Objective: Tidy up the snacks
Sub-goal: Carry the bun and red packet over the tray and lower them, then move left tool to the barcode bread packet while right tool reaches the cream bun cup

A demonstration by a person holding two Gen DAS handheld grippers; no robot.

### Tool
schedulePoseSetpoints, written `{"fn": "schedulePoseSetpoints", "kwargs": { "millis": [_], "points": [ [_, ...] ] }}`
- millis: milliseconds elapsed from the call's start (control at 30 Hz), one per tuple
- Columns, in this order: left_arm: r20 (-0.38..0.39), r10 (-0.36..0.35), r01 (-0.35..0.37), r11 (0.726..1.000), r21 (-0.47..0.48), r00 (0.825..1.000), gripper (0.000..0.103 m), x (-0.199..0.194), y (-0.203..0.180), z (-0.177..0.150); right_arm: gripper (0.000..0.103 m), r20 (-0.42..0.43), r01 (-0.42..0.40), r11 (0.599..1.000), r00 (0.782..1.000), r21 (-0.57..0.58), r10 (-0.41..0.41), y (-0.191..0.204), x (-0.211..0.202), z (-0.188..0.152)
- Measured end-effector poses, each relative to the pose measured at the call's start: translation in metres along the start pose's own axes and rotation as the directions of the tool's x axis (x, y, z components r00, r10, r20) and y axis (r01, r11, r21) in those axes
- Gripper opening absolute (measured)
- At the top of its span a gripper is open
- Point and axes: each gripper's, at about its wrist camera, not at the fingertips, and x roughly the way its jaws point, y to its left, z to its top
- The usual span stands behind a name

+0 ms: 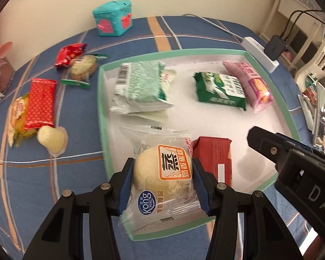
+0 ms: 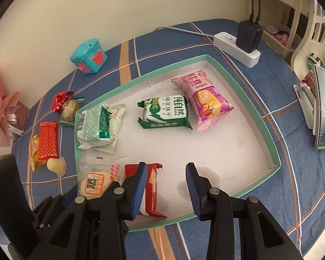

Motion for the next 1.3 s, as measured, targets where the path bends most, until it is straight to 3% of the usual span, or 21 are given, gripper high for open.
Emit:
{"fn": "schedulePoseSetpoints", "kwargs": {
  "millis": [200,267,333,533,800,900,1000,1067,1133,1200,1267,1300],
  "points": [
    [-0.002,-0.044,0.044,0.999,0.003,0.999,0.055,0.001,-0.005,-0.002,0.04,-0.003,0.008,1.0,1.0,0.008,-0.008,-0.004,0.002,0.001],
    [0.015,-0.045,0.045,0.999,-0.004,0.999,0.065,-0.003,-0.004,-0.002,0.04,-0.002,0.01,1.0,1.0,0.009,-0.01,-0.004,0.001,0.001],
    [0.035,-0.046,0.047,0.999,-0.012,0.998,0.082,-0.007,-0.001,-0.001,0.04,0.0,0.012,1.0,1.0,0.011,-0.012,-0.004,0.001,0.001],
    [0.071,-0.058,0.061,0.998,-0.036,0.996,0.094,-0.022,0.006,0.003,0.04,0.019,0.014,1.0,1.0,0.013,-0.014,-0.003,-0.005,0.002],
    [0.059,0.038,-0.028,0.988,-0.155,0.998,0.098,-0.034,0.045,0.004,0.04,0.024,-0.009,1.0,1.0,0.014,0.009,-0.001,-0.003,0.002],
    [0.063,0.058,-0.041,0.968,-0.248,0.996,0.098,-0.039,0.07,0.003,0.04,0.023,-0.001,1.0,1.0,-0.001,0.001,0.002,-0.001,0.001],
    [0.072,0.125,-0.095,0.94,-0.327,0.99,0.098,-0.045,0.099,0.002,0.04,0.019,-0.007,1.0,1.0,-0.007,0.007,0.005,0.001,0.001],
    [0.069,0.178,-0.141,0.919,-0.367,0.982,0.099,-0.048,0.119,0.001,0.048,0.015,-0.018,1.0,1.0,-0.024,0.018,0.01,0.002,-0.001],
    [0.066,0.201,-0.158,0.901,-0.405,0.977,0.099,-0.051,0.137,-0.001,0.069,0.023,-0.026,0.999,0.999,-0.045,0.027,0.017,0.003,-0.002],
    [0.056,0.229,-0.181,0.876,-0.448,0.972,0.099,-0.053,0.157,-0.003,0.072,0.035,-0.03,0.998,0.999,-0.059,0.032,0.023,0.001,-0.002],
    [0.04,0.257,-0.206,0.848,-0.488,0.965,0.099,-0.054,0.177,-0.002,0.084,0.046,-0.049,0.997,0.998,-0.063,0.052,0.028,0.001,-0.002],
    [0.033,0.273,-0.221,0.836,-0.502,0.961,0.1,-0.056,0.185,0.0,0.095,0.052,-0.06,0.996,0.997,-0.062,0.063,0.03,0.001,-0.002]
  ]
}}
